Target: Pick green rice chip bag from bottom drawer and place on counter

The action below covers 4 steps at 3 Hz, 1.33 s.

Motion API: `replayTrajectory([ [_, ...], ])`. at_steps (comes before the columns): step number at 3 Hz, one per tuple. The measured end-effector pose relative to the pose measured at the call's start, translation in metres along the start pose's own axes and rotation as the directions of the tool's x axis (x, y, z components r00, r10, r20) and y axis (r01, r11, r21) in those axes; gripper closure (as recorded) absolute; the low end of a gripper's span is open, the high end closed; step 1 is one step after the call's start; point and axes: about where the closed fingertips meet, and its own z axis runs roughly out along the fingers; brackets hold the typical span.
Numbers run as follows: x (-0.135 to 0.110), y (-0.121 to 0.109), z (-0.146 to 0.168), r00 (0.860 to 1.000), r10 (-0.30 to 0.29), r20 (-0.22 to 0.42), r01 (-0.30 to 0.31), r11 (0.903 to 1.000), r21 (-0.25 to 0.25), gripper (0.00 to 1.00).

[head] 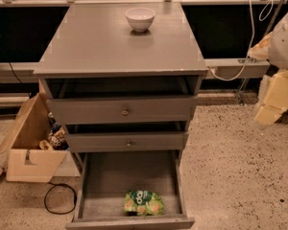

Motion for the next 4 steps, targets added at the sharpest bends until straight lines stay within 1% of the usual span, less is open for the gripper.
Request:
replayTrajectory([
  [1,-0.013,0.004,0.054,0.995,0.042,0.091,-0.032,0.994,-0.105,0.0],
  [2,-0.038,0.014,0.123,0.974,0.098,0.206,-0.054,0.9768,-0.207,0.0],
  [3,-0.067,0.021,0.183,0.935,0.155,0.319,-0.068,0.9608,-0.269,0.0],
  [4,-0.065,0.021,0.185,0.936,0.155,0.315,-0.067,0.9594,-0.274,0.0],
])
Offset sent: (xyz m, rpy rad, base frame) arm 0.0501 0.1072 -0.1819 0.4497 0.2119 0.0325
